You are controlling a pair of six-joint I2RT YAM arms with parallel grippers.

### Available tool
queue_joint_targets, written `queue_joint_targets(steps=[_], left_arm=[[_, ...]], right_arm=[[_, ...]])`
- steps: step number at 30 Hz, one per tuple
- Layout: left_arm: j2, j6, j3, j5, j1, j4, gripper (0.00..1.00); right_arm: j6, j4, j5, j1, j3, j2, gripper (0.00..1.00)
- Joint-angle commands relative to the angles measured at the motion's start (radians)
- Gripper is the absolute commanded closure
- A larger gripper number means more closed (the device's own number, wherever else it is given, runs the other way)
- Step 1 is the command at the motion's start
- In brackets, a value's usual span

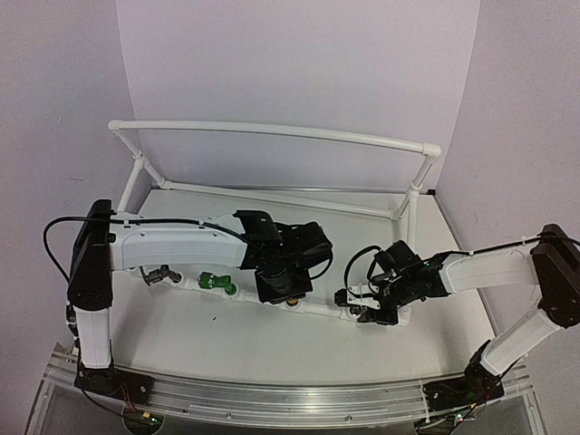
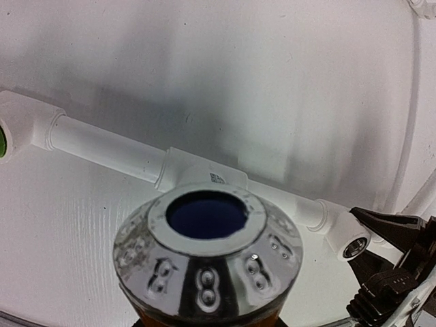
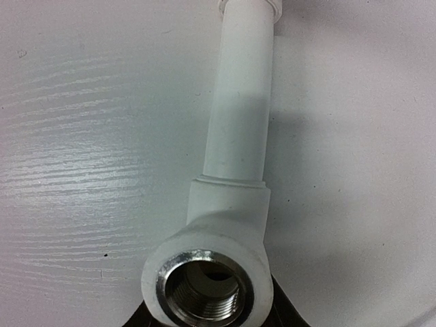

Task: Install the water faucets

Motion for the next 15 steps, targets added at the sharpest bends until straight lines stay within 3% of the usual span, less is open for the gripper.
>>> queue_joint_targets(steps=[1, 15], left_arm=[[0.008, -0.002, 0.030, 0.019, 0.011, -0.004, 1.00], [0.037, -0.032, 0.027, 0.035, 0.036, -0.039, 1.00]], right_arm=[[0.054, 0.006, -0.133, 0.019, 0.036, 0.011, 0.90], [0.071, -0.001, -0.137, 0.040, 0.053, 0.012, 0.90]])
